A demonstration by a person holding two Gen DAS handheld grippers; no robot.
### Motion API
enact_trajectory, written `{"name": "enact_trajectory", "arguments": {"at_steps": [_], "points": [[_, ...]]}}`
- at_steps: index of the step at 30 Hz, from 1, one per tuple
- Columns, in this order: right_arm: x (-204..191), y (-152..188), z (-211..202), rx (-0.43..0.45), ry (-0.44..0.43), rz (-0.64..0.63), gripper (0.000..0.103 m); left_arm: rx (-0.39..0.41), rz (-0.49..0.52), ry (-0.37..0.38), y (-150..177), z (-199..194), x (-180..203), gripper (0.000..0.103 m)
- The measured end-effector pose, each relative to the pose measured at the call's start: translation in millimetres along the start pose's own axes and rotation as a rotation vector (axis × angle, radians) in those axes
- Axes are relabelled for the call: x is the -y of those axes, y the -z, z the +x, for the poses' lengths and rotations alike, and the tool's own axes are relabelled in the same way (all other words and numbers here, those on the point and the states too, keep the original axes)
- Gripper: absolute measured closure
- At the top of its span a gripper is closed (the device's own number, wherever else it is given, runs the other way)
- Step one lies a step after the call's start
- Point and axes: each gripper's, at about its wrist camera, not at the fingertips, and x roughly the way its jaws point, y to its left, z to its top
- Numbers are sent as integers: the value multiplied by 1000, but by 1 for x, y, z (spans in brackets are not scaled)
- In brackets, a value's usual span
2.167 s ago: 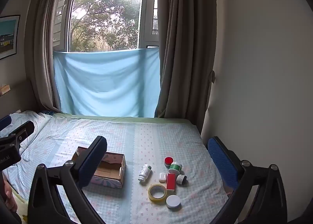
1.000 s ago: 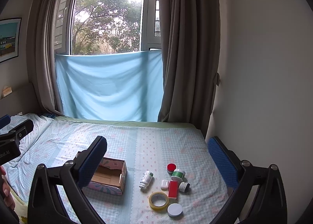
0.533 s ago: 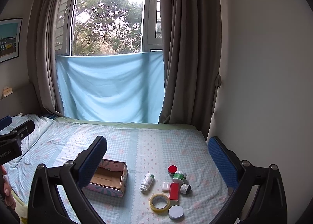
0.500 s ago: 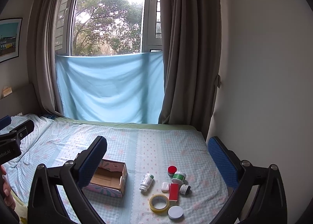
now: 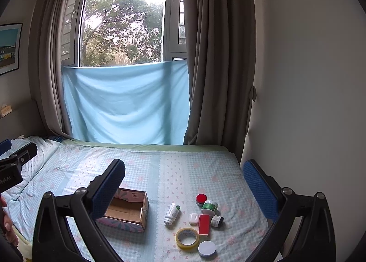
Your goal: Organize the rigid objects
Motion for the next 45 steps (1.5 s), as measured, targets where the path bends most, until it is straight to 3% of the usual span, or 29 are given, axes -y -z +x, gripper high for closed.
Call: {"name": "enact_trajectory", "arguments": {"at_steps": [25, 38, 45], "points": [[-2, 3, -5, 7, 11, 34, 0, -5, 26, 13, -3, 1, -6, 1], [-2, -2, -5, -29, 93, 40, 0, -70, 22, 101, -3, 26, -11, 1], [16, -2, 2, -56, 145, 64, 0, -131, 26, 168, -3, 61, 12, 1]]}}
